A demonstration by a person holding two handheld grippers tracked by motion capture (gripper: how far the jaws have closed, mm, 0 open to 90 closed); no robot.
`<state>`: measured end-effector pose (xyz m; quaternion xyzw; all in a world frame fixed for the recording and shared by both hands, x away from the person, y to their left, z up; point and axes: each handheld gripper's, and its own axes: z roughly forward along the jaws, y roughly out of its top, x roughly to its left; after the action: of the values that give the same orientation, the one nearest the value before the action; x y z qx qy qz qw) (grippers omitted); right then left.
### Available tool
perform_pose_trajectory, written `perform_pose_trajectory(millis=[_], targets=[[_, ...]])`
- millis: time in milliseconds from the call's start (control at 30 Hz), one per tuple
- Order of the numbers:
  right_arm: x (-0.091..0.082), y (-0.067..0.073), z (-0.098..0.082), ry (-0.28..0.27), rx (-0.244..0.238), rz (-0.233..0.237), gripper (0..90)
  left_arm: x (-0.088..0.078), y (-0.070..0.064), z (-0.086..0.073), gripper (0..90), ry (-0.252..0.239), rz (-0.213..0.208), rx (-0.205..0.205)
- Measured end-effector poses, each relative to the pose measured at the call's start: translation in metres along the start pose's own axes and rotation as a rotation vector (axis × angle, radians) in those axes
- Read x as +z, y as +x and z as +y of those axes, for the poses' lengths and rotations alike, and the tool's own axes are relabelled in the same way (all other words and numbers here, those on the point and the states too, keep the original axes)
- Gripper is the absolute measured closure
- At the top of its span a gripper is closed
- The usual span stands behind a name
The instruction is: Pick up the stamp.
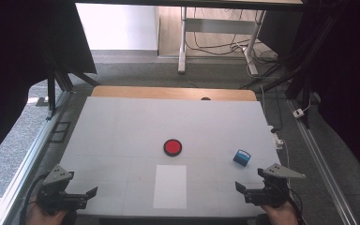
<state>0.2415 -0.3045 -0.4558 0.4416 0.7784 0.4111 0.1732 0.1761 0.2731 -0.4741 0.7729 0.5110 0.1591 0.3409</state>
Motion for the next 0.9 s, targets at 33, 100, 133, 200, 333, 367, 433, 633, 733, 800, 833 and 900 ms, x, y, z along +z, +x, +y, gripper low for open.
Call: perform_pose_trajectory(millis=[33,100,133,200,333,367,433,633,733,800,833,900], targets=[[0.0003,0.0003,0.0,0.003,0.0,0.003,0.0,-0.0004,0.0002,0.0,0.3,-0.005,0.001,0.004],[0.0007,0.0009,0.0001,0.013,0.008,0.013,0.0,-0.0002,0.0015,0.0002,0.0,-0.007,-0.01,0.001],[0.0008,0.0012,0.0002,0.016,0.006,0.008,0.0,0.0004,0.0021,0.0005,0.0,-0.003,-0.01,0.003],[0.0011,0.0019,0.0004,0.019,-0.001,0.008,0.0,0.002,0.0022,0.0012,0.0,0.011,-0.014,0.005],[0.0017,0.0025,0.0006,0.024,-0.007,0.01,0.0,0.0033,0.0006,0.0015,0.2,0.024,-0.01,0.017],[0.0017,0.0025,0.0006,0.024,-0.007,0.01,0.0,0.0038,0.0002,0.0014,0.2,0.027,-0.012,0.018],[0.0017,0.0032,0.0008,0.032,-0.012,0.011,0.0,0.0045,-0.0002,0.0016,0.2,0.031,-0.006,0.022],[0.002,0.0025,0.0009,0.033,-0.005,0.022,0.0,0.0044,0.0004,0.0011,0.0,0.028,-0.009,0.014],[0.0023,0.0026,0.0011,0.035,-0.007,0.024,0.0,0.0041,-0.0001,0.001,0.0,0.027,-0.005,0.016],[0.0025,0.0025,0.0012,0.034,-0.008,0.026,0.0,0.0038,-0.0001,0.001,0.0,0.027,-0.007,0.016],[0.0027,0.0025,0.0013,0.035,-0.008,0.027,0.0,0.0037,0.0,0.0009,0.0,0.026,-0.008,0.015],[0.0028,0.0026,0.0015,0.039,-0.01,0.03,0.0,0.0035,-0.0006,0.0009,0.0,0.023,0.0,0.018]])
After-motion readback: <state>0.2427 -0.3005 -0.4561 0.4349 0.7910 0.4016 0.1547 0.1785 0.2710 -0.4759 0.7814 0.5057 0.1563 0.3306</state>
